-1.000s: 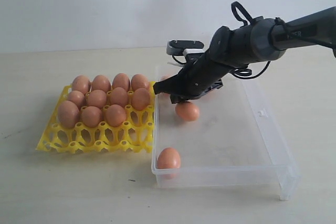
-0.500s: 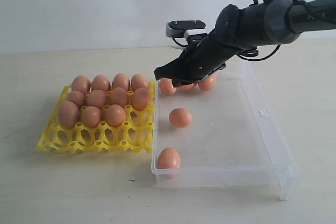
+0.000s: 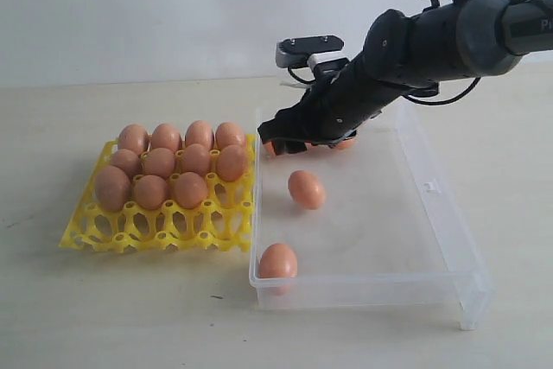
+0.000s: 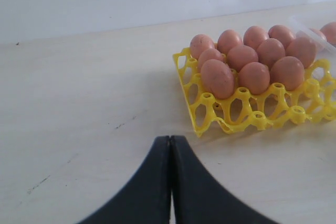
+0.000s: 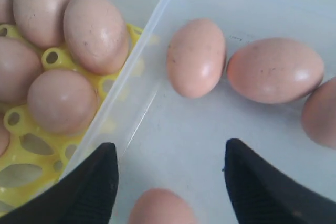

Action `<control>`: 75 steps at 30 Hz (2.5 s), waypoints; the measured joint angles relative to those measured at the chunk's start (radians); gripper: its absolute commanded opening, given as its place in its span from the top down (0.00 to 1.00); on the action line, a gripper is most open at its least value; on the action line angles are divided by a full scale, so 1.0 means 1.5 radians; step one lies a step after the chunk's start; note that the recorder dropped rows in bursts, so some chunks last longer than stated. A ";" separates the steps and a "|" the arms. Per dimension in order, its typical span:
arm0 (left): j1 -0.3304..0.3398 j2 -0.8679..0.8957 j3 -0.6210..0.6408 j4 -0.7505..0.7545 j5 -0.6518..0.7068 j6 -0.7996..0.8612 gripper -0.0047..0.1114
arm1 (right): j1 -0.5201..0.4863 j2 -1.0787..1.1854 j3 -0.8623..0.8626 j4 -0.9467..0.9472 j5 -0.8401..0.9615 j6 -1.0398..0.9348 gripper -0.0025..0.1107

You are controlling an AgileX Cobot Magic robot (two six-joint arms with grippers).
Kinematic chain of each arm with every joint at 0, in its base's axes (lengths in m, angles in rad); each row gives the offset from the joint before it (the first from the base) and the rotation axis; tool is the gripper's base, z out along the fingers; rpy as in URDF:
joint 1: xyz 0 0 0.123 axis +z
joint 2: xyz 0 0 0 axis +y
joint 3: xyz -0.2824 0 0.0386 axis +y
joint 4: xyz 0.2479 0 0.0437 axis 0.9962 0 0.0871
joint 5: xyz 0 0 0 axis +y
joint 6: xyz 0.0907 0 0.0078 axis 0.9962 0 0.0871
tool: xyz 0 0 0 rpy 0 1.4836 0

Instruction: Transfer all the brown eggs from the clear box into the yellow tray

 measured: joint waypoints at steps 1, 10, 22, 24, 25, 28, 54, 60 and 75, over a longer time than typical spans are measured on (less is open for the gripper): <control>0.000 0.000 0.000 0.000 0.000 0.000 0.96 | 0.000 0.000 0.000 -0.001 -0.008 -0.001 0.46; 0.000 0.000 0.000 0.000 0.000 0.000 0.96 | 0.000 0.008 0.000 -0.026 -0.010 0.012 0.46; 0.000 0.000 0.000 0.000 0.000 0.000 0.96 | 0.008 0.036 0.008 -0.016 0.033 0.017 0.46; 0.000 0.000 0.000 0.000 0.000 0.000 0.96 | 0.008 0.040 0.008 -0.016 0.036 0.017 0.46; 0.000 0.000 0.000 0.000 0.000 0.000 0.96 | 0.008 0.041 0.008 -0.014 0.037 0.017 0.46; 0.000 0.000 0.000 0.000 0.000 0.000 0.96 | 0.008 0.041 0.008 -0.013 0.050 0.017 0.46; 0.000 0.000 0.000 0.000 0.000 0.000 0.96 | 0.011 0.003 0.044 -0.076 0.194 -0.027 0.46; 0.000 0.000 0.000 0.000 0.000 0.000 0.96 | 0.031 -0.047 0.044 -0.108 0.161 -0.033 0.46; 0.000 0.000 0.000 0.000 0.000 0.000 0.96 | 0.032 -0.114 0.117 -0.163 -0.022 0.121 0.46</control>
